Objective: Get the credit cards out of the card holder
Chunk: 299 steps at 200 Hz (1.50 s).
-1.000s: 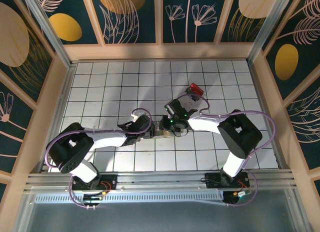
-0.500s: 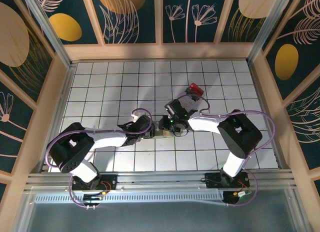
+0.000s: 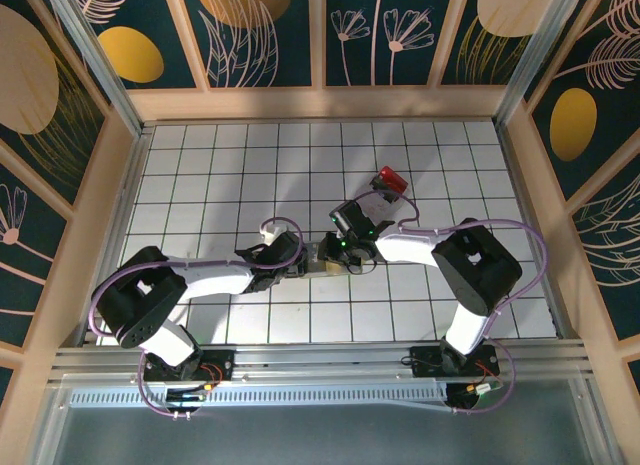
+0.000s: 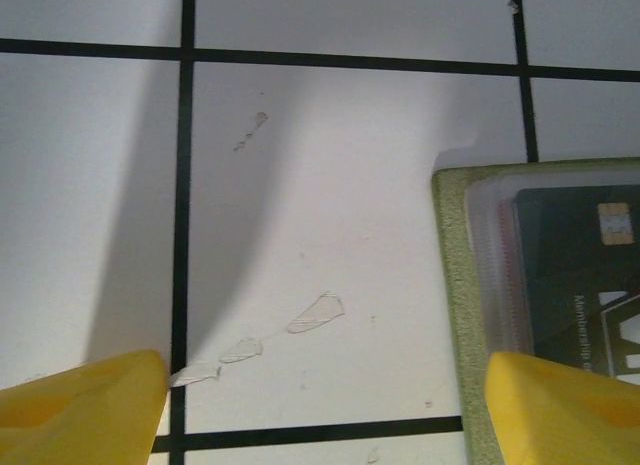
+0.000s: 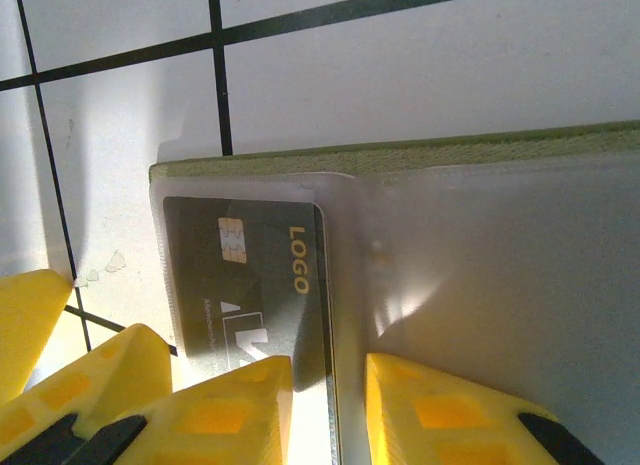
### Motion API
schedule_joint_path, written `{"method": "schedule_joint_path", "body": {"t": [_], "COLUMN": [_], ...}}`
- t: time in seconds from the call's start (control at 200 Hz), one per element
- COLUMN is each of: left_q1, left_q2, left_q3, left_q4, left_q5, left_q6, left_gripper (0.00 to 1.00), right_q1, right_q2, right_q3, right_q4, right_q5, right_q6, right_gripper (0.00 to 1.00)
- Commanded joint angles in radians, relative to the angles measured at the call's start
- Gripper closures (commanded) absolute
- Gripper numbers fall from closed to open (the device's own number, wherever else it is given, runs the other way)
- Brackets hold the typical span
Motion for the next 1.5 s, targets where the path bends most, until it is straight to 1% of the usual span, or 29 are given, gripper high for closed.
{"method": "schedule_joint_path", "body": {"t": [0.0,0.165,0.425,0.646,0.871,1.016,1.181,1.491], "left_q1": [-0.001,-0.001,-0.001,0.000,-0.001,-0.001,0.000,0.000], "left_q2": [-0.019,0.009,0.029,0.027,0.022,0.022,0.021,0.023], "left_q3": [-0.007,-0.004,0.007,-0.005,-0.009,-0.007,-0.007,-0.004], "left_q4": [-0.059,-0.037,-0.028,-0.028,-0.028,-0.029,-0.031,-0.032], "left_q5": [-0.028,-0.005,0.003,0.008,0.006,0.005,0.004,0.004], "left_q6": [-0.023,-0.016,-0.007,-0.015,-0.016,-0.016,-0.018,-0.017], "left_gripper": [0.17,0.16,0.16,0.16,0.16,0.16,0.16,0.16], "right_q1": [-0.005,-0.005,-0.004,-0.005,0.001,0.001,-0.002,-0.001], "right_q2": [-0.016,-0.028,-0.022,-0.057,-0.062,-0.049,-0.035,-0.009], "right_q3": [-0.020,-0.017,-0.024,-0.029,-0.017,-0.021,-0.021,-0.022], "right_q4": [0.003,0.018,0.051,0.042,0.028,0.032,0.005,0.046], "right_q5": [0.003,-0.018,-0.047,-0.037,-0.031,-0.029,0.004,-0.025], "right_q6": [0.007,0.003,0.012,0.010,0.005,0.006,-0.005,-0.001], "right_gripper": [0.74,0.74,0.76,0.77,0.77,0.77,0.76,0.76]}}
